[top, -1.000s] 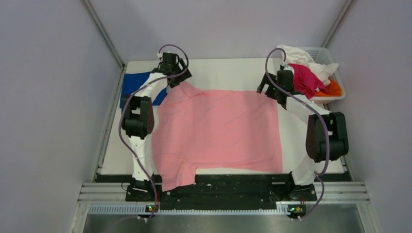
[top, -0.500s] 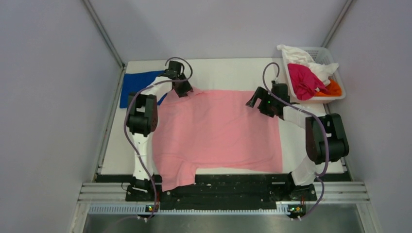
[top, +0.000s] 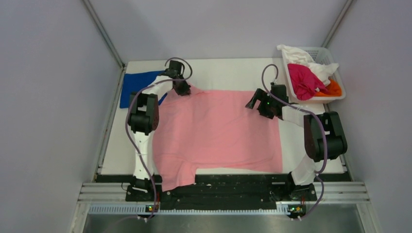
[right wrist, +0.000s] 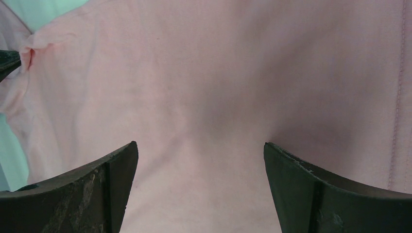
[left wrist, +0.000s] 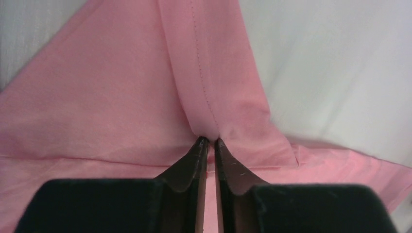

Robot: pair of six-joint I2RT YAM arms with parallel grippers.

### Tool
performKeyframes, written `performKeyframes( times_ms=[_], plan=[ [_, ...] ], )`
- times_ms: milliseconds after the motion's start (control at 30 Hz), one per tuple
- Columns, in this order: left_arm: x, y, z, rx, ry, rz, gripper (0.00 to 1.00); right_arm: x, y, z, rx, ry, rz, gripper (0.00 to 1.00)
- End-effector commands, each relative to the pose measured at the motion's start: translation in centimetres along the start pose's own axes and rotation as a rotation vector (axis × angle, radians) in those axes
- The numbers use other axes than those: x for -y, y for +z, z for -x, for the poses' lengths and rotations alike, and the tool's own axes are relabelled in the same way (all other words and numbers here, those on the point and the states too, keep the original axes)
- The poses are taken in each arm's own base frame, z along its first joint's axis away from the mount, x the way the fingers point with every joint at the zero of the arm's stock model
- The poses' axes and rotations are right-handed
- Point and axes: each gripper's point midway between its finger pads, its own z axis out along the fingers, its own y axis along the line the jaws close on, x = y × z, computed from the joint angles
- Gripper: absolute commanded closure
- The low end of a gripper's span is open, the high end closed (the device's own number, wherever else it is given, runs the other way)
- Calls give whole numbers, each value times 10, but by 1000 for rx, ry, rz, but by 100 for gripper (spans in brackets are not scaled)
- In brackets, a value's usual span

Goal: Fold and stack the t-shirts
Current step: Flatten out the tshirt

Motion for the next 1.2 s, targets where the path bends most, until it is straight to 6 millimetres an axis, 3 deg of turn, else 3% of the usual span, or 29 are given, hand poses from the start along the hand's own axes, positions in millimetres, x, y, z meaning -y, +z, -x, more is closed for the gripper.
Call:
performKeyframes(
  times_ms=[0,133,267,467,700,767,833,933,1000,1100,1167],
  plan=[
    [12,-6,19,50,-1,-14,90,-5,5,7,23,-19,2,1],
    [23,-17,28,79,-3,-48,99,-4,5,8,25,-22,-2,1],
    [30,-21,39,117,3,-64,100,-3,5,8,22,-24,-10,1],
    [57,-12,54,129,21,-153,100,-4,5,9,25,-26,-8,1],
    [93,7,91,263,37,-266,100,-2,5,9,24,-30,-16,1],
    [106,15,100,274,45,-317,93,-4,5,9,20,-31,-10,1],
    [121,14,106,267,67,-361,80,-5,4,10,25,-34,-9,1],
    [132,-7,107,270,99,-400,62,-4,2,13,33,-42,-21,1],
    [123,-15,98,266,124,-373,48,-5,2,14,35,-48,-19,1],
    [112,-54,88,292,146,-338,25,-3,3,14,33,-51,-23,1],
    [94,-58,73,273,146,-290,17,-2,3,13,33,-49,-26,1]
  ],
)
